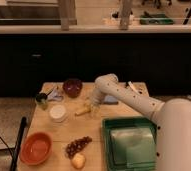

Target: Place banana in red bowl

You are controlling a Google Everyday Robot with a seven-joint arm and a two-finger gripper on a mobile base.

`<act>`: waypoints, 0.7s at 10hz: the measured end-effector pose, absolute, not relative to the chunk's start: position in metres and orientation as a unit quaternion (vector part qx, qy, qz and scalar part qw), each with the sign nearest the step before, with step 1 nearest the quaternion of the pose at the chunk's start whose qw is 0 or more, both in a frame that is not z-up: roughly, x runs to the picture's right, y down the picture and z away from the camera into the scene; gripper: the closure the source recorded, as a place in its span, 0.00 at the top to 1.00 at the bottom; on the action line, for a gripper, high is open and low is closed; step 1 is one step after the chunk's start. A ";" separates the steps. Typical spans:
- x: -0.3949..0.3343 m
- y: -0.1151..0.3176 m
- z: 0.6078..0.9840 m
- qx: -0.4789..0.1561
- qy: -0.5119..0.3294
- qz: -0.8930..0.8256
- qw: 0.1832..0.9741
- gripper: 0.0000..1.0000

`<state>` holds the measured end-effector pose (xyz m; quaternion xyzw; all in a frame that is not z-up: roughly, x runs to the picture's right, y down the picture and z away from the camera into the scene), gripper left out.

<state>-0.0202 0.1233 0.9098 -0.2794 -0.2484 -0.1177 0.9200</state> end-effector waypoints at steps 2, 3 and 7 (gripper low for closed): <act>-0.020 0.124 0.909 -0.278 -0.253 -0.117 0.919 0.33; -0.019 0.125 0.909 -0.278 -0.255 -0.117 0.919 0.24; -0.014 0.129 0.906 -0.273 -0.262 -0.115 0.918 0.00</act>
